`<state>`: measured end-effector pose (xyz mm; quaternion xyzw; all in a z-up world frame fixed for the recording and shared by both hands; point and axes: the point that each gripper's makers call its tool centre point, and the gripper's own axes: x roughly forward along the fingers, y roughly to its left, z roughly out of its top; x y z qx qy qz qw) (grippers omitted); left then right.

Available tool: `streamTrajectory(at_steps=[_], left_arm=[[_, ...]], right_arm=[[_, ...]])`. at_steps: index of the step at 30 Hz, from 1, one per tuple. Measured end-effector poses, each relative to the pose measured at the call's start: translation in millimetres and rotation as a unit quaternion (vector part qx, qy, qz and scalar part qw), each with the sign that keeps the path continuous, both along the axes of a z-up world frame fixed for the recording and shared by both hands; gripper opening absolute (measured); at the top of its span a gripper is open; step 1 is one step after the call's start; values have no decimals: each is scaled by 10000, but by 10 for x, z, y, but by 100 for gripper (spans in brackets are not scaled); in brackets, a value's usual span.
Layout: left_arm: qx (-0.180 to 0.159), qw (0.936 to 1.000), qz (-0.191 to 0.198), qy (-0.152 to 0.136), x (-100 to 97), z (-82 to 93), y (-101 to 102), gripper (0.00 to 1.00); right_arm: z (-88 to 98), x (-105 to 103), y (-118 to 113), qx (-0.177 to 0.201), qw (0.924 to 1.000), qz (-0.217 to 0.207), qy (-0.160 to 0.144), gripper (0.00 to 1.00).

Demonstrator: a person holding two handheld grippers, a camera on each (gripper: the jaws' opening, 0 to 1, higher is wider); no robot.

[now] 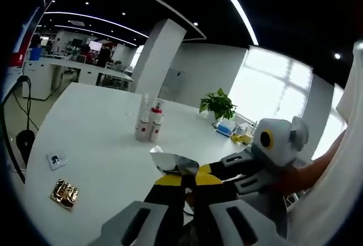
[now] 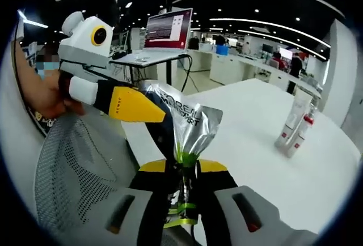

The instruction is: Arrange the skincare products in the storage area until every visible bottle or jar stands upright without overlapping.

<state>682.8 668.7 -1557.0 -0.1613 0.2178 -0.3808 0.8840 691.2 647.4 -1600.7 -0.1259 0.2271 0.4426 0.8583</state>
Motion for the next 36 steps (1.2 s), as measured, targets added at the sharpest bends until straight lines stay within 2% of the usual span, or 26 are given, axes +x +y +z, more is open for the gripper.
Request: streamTrajectory(at_steps=[1, 3, 6, 9, 11, 15, 17, 20, 21, 23, 24, 27, 30, 31, 32, 33, 34, 35, 36], left_arm=[[-1, 10000, -17, 14, -4, -4, -3, 2], [-3, 10000, -52, 40, -11, -10, -9, 2], [-9, 9999, -99, 29, -25, -5, -21, 2], [-29, 9999, -164, 29, -39, 1, -35, 2], [-93, 9997, -208, 25, -51, 20, -36, 2], [-296, 9990, -320, 43, -77, 71, -40, 2], [-449, 9981, -417, 37, -105, 117, -44, 2], [-564, 9969, -538, 63, -137, 144, -63, 2], [-664, 9957, -647, 82, -164, 166, -87, 2], [-789, 9938, -779, 91, -197, 204, -112, 2], [-839, 9929, -843, 104, -214, 215, -121, 2], [-1039, 9893, -1012, 173, -259, 261, -146, 1], [-1256, 9852, -1136, 254, -288, 309, -151, 0], [-1275, 9850, -1136, 251, -283, 313, -143, 0], [-1374, 9821, -1247, 311, -314, 334, -157, 0], [-1390, 9817, -1264, 323, -315, 330, -160, 0], [-1433, 9800, -1333, 346, -335, 341, -174, 0], [-1440, 9795, -1361, 375, -346, 337, -182, 0], [-1480, 9773, -1443, 458, -370, 336, -198, 0]], right_arm=[[-1, -4, 3, 23, 10000, 19, 25, 23], [-14, -50, 23, 305, 9987, 113, 386, 28], [-43, -112, 18, 428, 9958, 326, 744, 39], [-49, -117, -40, 396, 9950, 458, 800, 43], [8, -117, -86, 655, 9920, 481, 967, 45], [130, -81, -182, 1221, 9822, 519, 1330, 57], [182, -105, -237, 1587, 9687, 589, 1815, 61], [273, -103, -299, 1968, 9551, 693, 2104, 64], [318, -111, -319, 2223, 9432, 670, 2375, 64], [377, -87, -358, 2606, 9245, 555, 2728, 63], [406, -58, -369, 2748, 9208, 510, 2722, 64], [487, -98, -361, 3121, 8993, 555, 3012, 66], [433, -161, -345, 3092, 8908, 637, 3267, 65], [411, -196, -341, 3008, 8913, 708, 3317, 64], [371, -184, -346, 2935, 8938, 742, 3309, 61], [358, -212, -350, 2887, 8919, 803, 3388, 57], [393, -289, -342, 2921, 8820, 928, 3581, 52], [408, -318, -342, 2944, 8767, 985, 3674, 44], [405, -316, -355, 2931, 8773, 1030, 3659, 39]])
